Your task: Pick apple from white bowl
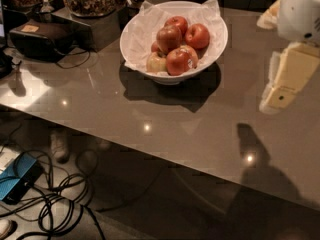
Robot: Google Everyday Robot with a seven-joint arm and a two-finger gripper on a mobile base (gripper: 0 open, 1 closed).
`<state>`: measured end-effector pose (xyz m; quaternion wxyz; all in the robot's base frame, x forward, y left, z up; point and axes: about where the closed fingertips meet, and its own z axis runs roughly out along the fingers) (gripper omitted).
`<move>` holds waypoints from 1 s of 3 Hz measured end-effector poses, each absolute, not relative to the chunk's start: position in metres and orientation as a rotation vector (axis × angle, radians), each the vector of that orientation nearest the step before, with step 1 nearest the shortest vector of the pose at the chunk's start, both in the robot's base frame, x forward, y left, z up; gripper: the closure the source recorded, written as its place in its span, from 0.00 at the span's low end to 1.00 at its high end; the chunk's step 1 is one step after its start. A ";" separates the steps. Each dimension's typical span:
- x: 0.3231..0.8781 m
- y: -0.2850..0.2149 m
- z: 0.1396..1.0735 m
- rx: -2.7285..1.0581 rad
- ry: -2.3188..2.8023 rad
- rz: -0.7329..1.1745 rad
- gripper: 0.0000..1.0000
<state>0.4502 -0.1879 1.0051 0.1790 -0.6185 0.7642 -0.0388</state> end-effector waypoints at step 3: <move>0.478 -0.141 1.033 -1.773 2.088 -0.122 0.00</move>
Offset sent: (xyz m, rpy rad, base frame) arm 0.0156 0.0319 0.0199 -0.0193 -0.0068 0.0401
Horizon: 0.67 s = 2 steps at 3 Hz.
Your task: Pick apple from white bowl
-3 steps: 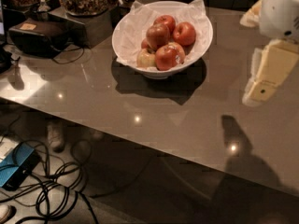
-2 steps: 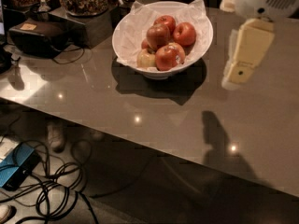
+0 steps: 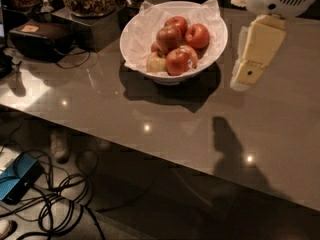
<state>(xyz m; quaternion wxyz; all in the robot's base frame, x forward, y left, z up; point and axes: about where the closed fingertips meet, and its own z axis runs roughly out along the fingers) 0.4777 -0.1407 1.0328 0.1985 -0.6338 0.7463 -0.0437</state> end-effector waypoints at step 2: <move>0.551 -0.098 1.033 -1.616 2.221 -0.016 0.00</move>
Offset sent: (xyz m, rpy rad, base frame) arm 0.1218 0.0717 -0.0089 0.0893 0.1955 -0.2038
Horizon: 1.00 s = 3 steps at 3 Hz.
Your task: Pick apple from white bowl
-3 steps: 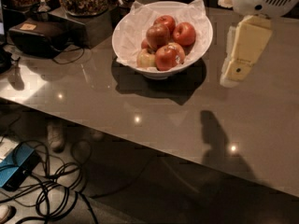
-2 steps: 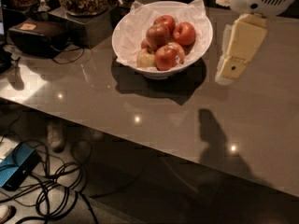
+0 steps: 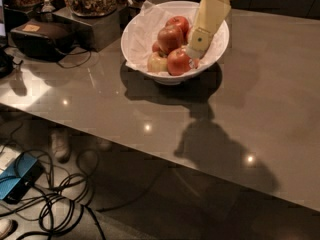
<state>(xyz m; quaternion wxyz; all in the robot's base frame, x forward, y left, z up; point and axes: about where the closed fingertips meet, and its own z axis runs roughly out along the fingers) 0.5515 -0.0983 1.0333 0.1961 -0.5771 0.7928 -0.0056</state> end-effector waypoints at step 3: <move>0.589 -0.072 1.041 -1.439 2.212 0.033 0.00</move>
Offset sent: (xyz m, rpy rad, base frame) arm 0.0213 0.0159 0.0016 0.1203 -0.0221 -0.0491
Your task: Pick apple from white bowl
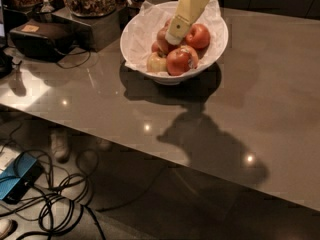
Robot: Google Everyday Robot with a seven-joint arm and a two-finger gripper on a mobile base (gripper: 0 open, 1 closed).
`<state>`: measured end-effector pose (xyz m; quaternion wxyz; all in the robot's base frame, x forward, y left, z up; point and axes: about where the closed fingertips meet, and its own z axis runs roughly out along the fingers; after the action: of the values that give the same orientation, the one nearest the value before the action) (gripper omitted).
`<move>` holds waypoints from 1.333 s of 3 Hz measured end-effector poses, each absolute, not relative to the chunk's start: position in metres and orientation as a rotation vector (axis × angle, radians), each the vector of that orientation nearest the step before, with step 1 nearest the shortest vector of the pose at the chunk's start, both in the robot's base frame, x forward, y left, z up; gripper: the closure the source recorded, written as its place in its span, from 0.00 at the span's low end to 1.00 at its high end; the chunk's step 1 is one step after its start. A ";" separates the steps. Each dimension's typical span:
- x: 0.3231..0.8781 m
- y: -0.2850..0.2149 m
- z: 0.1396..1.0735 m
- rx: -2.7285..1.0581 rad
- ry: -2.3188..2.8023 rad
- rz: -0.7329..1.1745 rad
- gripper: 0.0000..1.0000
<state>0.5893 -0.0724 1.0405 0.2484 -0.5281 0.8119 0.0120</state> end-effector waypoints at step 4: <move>0.641 -0.032 1.026 -1.258 2.255 0.074 0.00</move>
Offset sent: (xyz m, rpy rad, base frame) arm 0.0528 0.0183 -0.0132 0.0414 0.0587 -0.1582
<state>0.6413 -0.0323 1.0262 0.2755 -0.4682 0.8391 0.0276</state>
